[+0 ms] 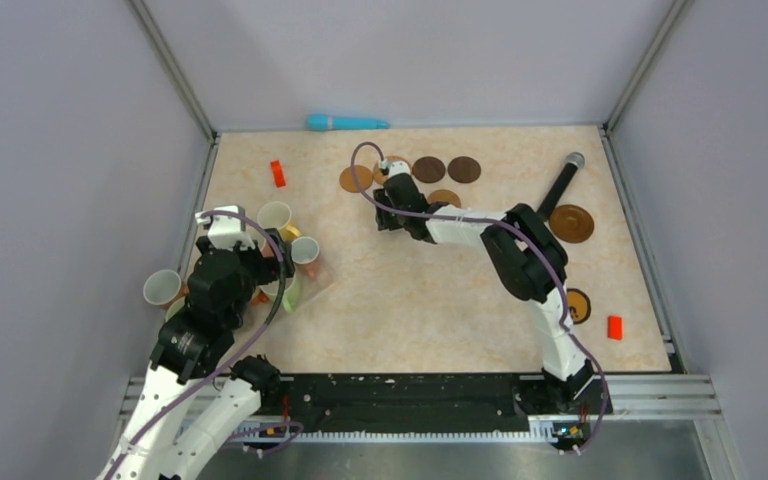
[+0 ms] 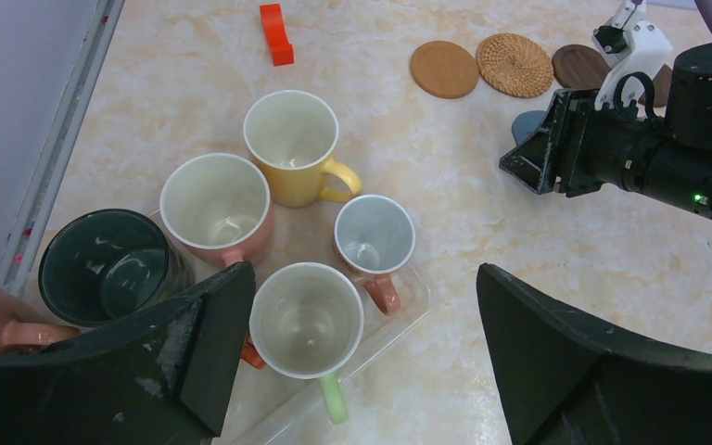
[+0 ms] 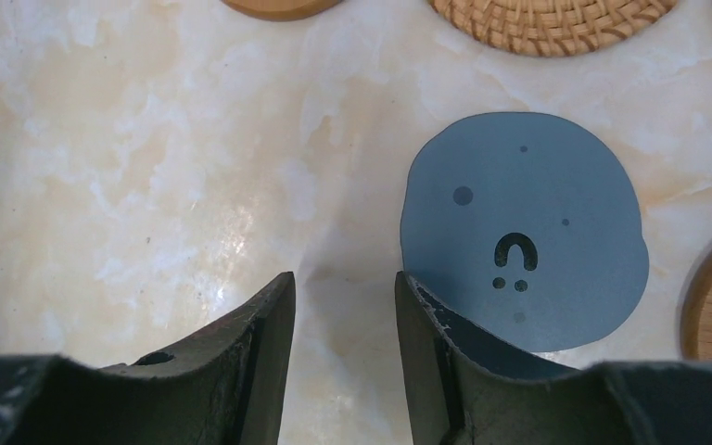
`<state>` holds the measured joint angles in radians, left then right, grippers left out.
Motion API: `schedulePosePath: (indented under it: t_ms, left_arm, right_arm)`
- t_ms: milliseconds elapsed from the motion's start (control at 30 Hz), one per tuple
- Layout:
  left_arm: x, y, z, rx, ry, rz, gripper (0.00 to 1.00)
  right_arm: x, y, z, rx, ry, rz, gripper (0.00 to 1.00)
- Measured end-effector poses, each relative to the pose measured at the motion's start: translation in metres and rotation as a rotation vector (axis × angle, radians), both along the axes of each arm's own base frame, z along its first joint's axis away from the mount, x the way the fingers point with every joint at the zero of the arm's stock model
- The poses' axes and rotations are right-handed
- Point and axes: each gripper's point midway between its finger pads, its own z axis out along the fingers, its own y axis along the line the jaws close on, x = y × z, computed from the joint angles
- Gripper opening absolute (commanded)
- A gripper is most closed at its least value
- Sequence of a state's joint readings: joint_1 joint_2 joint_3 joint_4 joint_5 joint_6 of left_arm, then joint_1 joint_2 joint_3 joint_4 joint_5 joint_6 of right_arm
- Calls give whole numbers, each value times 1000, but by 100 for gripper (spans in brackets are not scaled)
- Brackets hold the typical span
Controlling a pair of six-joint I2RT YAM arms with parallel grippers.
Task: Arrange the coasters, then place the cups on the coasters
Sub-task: Move the coaster to the center of the board.
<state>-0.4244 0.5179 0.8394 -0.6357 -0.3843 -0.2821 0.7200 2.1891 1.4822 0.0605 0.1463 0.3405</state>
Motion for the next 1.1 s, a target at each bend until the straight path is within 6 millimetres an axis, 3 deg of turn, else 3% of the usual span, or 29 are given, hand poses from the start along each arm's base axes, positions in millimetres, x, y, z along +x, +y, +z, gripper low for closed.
schedulePosePath:
  t_ms: [400,633,733,967,1100]
  left_arm:
    - [0,0,0,2,1,3,95]
    - [1,0,-1,3,3,3,95]
    - [1,0,-1,3,3,3,94]
    - [1,0,-1,3,3,2,95]
    - [0,0,0,1,1,2,95]
  right_arm:
    - [13,-14,1,4,-6,-24,45]
    - [-20,-17,8,26,64,71,50]
    - [-38,-26,28,37,81,82,56]
    - [-71,-63,104,119,66,-41,81]
    - [-94,-100,115,127,105,-203,93]
